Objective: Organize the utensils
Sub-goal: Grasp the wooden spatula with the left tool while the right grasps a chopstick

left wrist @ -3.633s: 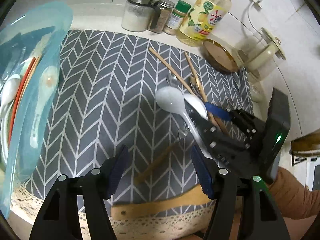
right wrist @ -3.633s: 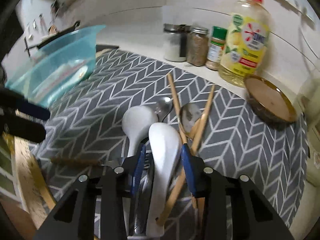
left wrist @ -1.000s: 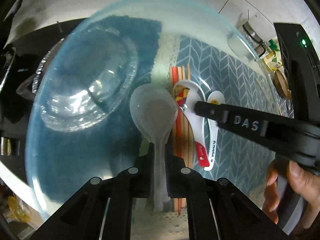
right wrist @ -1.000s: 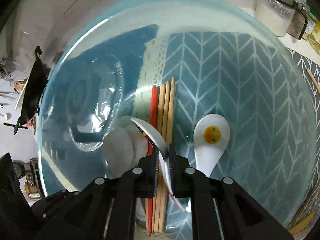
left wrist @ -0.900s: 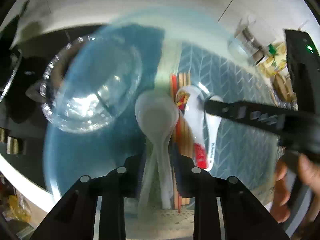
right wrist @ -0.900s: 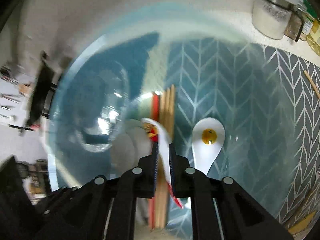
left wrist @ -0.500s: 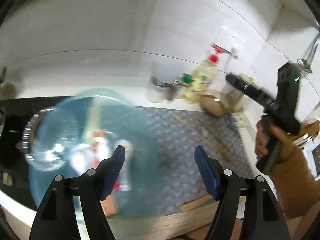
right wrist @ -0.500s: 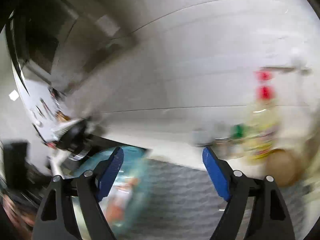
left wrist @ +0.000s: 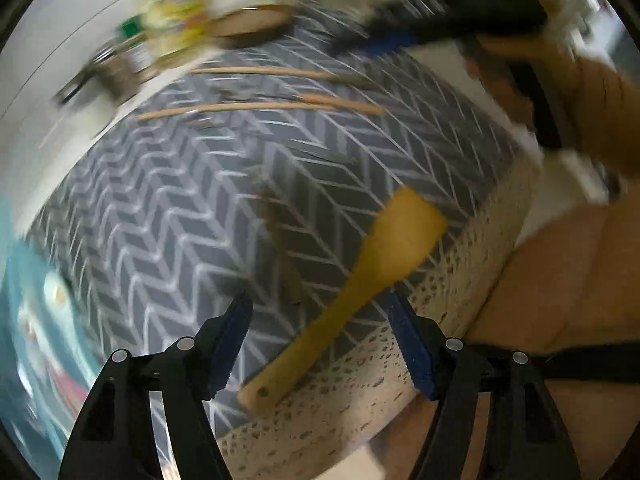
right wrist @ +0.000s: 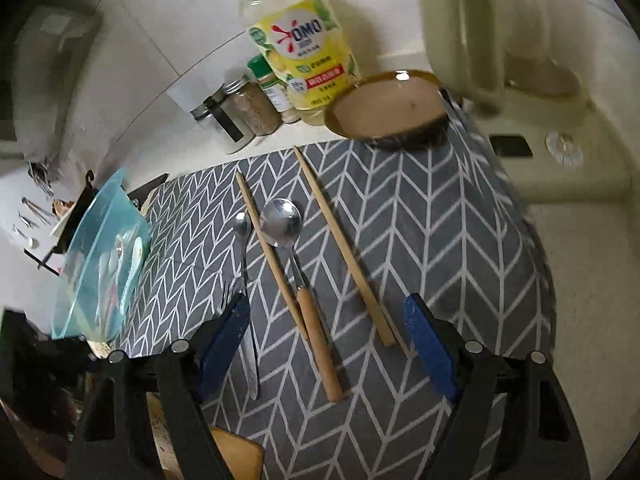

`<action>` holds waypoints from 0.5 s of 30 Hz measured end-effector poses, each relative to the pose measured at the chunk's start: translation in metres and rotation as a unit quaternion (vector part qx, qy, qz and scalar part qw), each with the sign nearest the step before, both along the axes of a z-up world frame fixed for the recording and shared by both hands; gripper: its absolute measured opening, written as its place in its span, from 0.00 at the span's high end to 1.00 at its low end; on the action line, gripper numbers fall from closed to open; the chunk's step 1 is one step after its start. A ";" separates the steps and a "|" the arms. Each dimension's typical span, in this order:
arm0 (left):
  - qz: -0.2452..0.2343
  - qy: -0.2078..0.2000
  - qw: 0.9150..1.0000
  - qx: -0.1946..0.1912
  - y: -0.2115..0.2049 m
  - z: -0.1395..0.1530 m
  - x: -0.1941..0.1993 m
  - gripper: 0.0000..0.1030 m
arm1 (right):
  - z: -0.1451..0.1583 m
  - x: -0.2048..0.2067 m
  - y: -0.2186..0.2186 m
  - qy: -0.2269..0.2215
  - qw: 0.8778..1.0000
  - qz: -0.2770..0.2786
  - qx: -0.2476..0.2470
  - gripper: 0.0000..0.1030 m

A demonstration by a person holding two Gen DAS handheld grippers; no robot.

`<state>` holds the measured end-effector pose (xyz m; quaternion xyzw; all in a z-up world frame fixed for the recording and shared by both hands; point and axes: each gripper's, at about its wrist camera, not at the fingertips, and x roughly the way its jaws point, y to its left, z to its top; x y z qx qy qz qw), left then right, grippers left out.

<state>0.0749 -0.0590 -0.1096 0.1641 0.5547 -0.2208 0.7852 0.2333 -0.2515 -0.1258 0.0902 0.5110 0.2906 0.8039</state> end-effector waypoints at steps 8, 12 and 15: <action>-0.119 0.006 0.991 0.060 -0.033 -0.030 0.001 0.49 | 0.002 -0.016 -0.015 0.007 1.000 -0.009 0.027 0.25; -0.008 0.044 0.999 -0.003 -0.011 -0.027 0.024 0.82 | -0.001 -0.017 -0.018 0.009 0.999 -0.017 0.028 0.25; 0.099 0.075 0.989 -0.081 0.021 -0.026 0.041 0.83 | -0.003 -0.013 -0.014 0.012 0.999 -0.018 0.029 0.25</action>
